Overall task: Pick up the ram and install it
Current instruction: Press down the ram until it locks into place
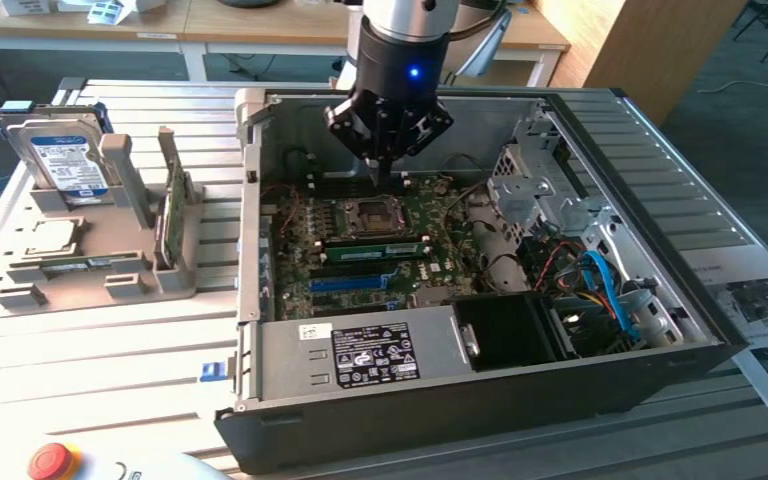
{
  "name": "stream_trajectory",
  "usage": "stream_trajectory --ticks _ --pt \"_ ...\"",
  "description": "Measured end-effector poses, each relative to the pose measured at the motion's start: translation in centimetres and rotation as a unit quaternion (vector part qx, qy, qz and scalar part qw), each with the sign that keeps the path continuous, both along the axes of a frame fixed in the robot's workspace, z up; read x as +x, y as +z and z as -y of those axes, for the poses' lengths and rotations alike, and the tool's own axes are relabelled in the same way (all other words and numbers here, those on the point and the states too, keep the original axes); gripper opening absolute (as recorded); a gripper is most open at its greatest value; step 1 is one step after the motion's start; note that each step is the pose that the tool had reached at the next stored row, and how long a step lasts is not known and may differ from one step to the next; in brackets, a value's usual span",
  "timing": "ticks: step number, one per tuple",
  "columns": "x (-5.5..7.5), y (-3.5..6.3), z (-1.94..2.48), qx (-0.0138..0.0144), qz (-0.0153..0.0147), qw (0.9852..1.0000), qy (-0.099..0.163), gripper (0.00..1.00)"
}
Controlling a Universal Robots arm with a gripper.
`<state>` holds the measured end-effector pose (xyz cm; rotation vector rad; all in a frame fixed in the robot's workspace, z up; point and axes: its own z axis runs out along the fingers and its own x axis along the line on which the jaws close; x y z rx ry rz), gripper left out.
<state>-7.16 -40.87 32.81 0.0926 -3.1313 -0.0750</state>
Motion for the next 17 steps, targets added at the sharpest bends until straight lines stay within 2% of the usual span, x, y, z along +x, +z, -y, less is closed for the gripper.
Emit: stream_trajectory --ticks 4,11,17 --pt "0.0 -0.03 0.0 0.0 -0.0001 0.9996 -0.03 0.11" --pt "-0.01 -0.03 0.0 0.0 -0.0007 0.9995 -0.032 0.11" --pt "-0.01 -0.03 0.0 0.0 -0.0057 0.9995 -0.032 0.11"
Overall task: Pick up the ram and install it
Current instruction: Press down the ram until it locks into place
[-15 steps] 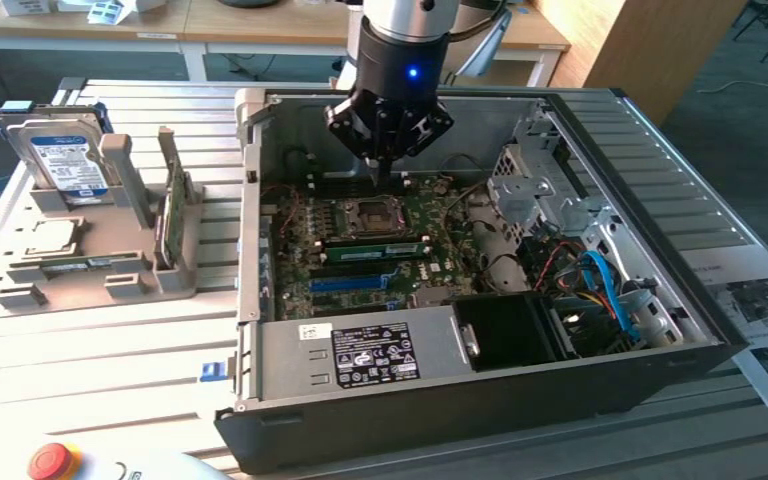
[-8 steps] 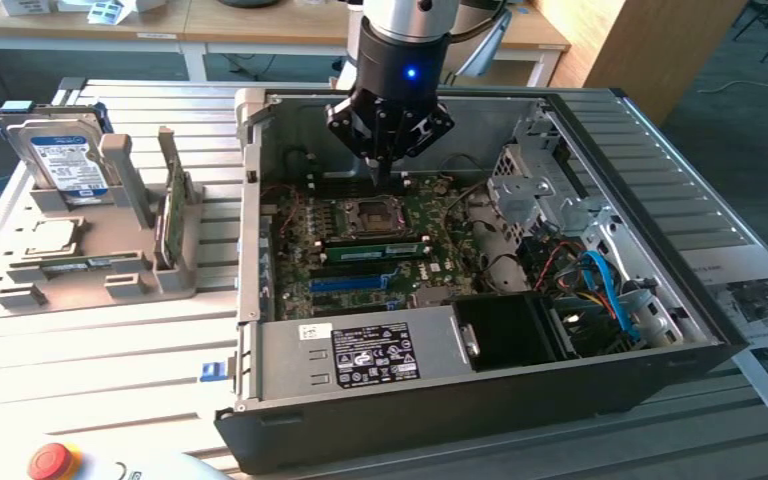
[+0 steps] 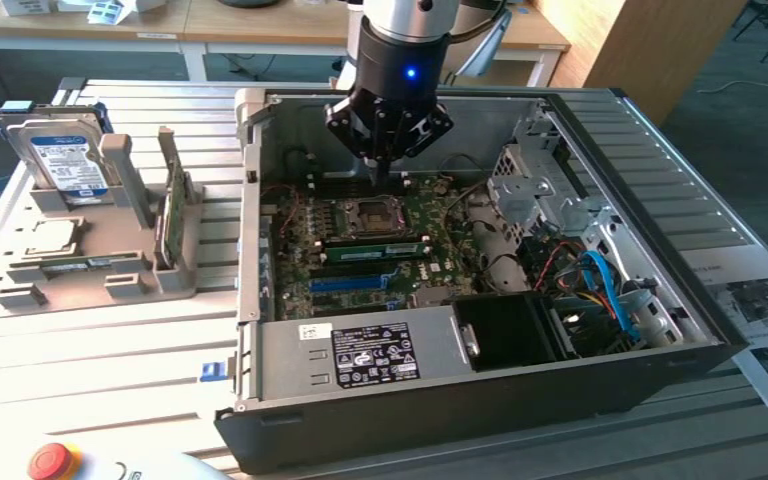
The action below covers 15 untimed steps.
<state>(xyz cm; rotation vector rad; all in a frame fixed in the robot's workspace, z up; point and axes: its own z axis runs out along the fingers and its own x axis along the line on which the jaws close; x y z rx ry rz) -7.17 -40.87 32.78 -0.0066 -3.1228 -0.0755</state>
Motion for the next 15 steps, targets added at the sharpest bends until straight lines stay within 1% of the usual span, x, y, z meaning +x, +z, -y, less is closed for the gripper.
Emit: stream_trajectory --ticks 15 --pt "0.0 0.0 0.0 0.0 -0.0003 1.0 0.003 0.11"
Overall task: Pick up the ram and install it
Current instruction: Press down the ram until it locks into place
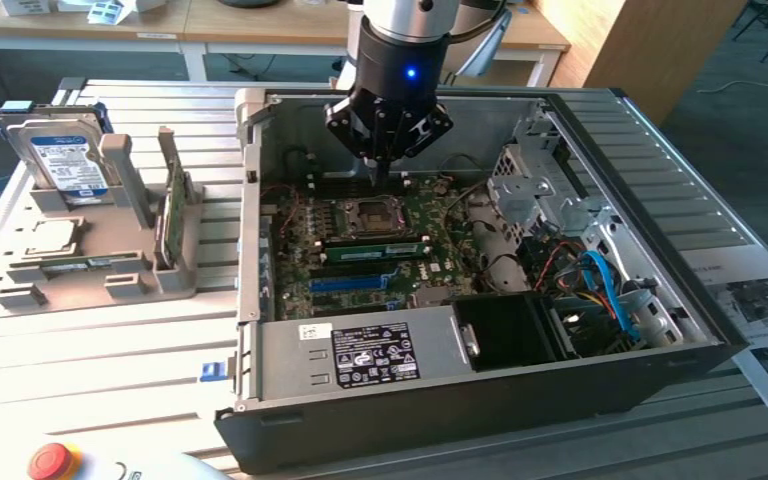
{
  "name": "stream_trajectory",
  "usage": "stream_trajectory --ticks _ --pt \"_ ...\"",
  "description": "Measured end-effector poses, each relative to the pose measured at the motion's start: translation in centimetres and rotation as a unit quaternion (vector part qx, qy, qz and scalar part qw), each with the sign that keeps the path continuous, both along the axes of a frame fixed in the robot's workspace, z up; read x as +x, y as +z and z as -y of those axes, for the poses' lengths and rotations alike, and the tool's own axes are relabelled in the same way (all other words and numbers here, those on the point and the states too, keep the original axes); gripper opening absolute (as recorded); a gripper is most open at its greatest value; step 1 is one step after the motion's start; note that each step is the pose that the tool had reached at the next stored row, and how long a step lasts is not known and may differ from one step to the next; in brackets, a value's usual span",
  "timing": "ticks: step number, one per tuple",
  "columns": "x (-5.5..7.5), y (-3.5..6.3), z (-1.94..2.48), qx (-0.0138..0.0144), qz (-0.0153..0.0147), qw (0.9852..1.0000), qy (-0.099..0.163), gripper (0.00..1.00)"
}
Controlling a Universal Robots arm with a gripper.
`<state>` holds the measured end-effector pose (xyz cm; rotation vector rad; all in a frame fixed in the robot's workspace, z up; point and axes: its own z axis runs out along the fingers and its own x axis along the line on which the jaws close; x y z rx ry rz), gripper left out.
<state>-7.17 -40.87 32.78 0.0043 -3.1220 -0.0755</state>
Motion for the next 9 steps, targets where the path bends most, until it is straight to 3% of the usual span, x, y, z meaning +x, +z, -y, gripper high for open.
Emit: stream_trajectory --ticks 9 --pt "0.0 0.0 0.0 0.0 0.0 1.0 0.006 0.11"
